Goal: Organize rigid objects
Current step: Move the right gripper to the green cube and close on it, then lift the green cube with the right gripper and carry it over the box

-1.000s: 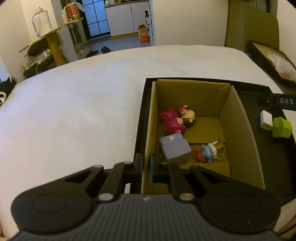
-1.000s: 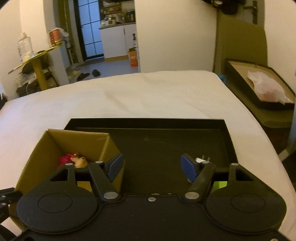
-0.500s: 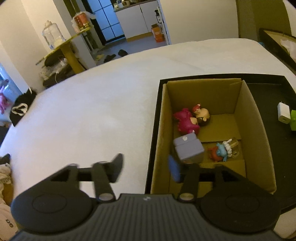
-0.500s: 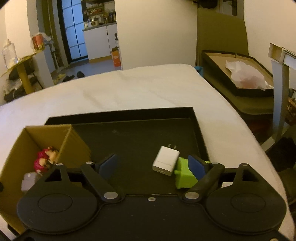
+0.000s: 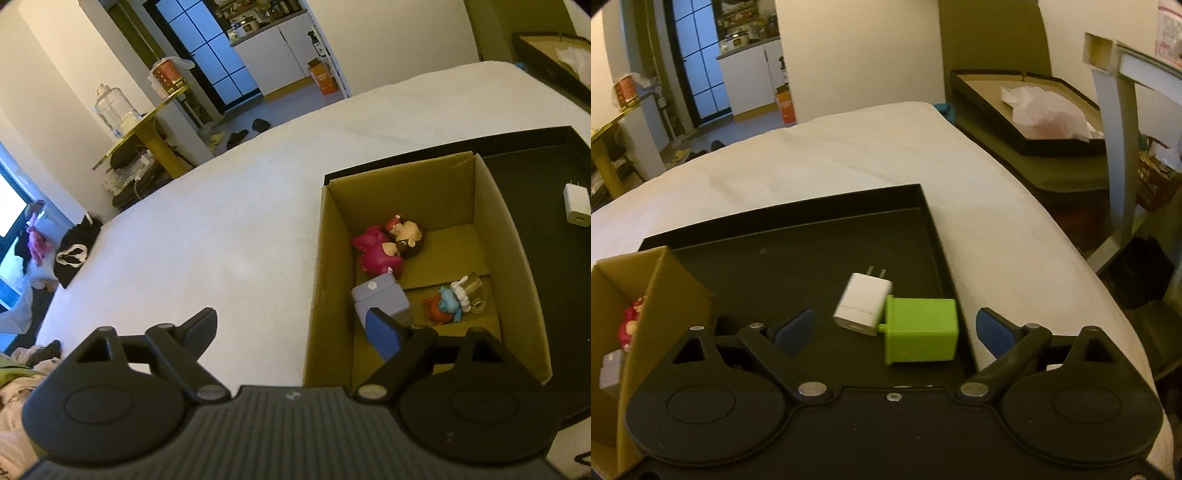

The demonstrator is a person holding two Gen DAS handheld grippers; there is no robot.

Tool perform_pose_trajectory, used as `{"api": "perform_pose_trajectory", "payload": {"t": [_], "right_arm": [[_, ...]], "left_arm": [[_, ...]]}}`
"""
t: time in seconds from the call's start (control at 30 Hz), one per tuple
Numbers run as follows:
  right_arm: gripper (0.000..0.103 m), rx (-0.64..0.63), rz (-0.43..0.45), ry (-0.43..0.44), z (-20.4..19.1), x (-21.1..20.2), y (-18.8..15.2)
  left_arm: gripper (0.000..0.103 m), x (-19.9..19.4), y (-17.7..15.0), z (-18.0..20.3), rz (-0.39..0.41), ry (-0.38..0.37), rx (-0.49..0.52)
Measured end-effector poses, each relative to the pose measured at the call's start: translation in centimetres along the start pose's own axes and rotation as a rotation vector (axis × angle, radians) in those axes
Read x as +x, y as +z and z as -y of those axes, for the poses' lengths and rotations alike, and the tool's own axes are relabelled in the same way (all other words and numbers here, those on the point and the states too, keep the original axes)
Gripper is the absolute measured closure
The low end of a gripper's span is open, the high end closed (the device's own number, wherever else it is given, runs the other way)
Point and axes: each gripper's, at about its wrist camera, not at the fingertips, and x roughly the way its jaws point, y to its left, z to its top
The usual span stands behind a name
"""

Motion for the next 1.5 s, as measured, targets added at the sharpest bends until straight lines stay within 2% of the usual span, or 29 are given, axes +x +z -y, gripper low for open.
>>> {"api": "perform_pose_trajectory", "payload": {"t": [0.23,0.47,0.53,0.67,0.7,0.87,1.07,1.17,1.5], "right_arm": [[0.014,0.055,-0.038,-0.003,2.1,1.6,-0.8],[0.016,-0.007,-0.017,0.009,1.1,2.0,-1.0],[0.021,-0.038,-0.022,0.011,0.8,2.4,-1.3],[0.049,-0.094,-0.005,-0.057,0.6,2.8,-1.7],[0.052,-0.101,-0.005,-0.068,0.6,2.7,-1.7],[0.054,-0.099,0.045,-0.047,0.7,0.9,-1.0],[0.054,-0.114,0.095,0.017,-0.2,-1.3,-0.2],[0.054,-0.121,0.079,0.042,-0.6,-1.1,-0.3],[0.054,-0.175,0.117,0.078,-2.6,-3.1,0.0]], "left_arm": [[0.016,-0.5,0.6,0.3,-0.015,0.007,-0.013],[0.016,-1.0,0.9,1.1,0.005,0.026,0.019],[0.016,-1.1,0.9,1.1,0.006,0.023,0.017],[0.016,-1.1,0.7,0.9,0.007,0.02,0.013],[0.016,-1.1,0.6,0.8,0.008,0.018,0.012],[0.016,-0.9,0.3,0.4,0.007,0.004,-0.006],[0.016,-1.0,0.0,-0.7,0.011,-0.025,-0.052],[0.016,-1.1,-0.2,-1.4,0.017,-0.053,-0.085],[0.016,-0.5,-0.8,-2.7,0.014,-0.099,-0.145]]}}
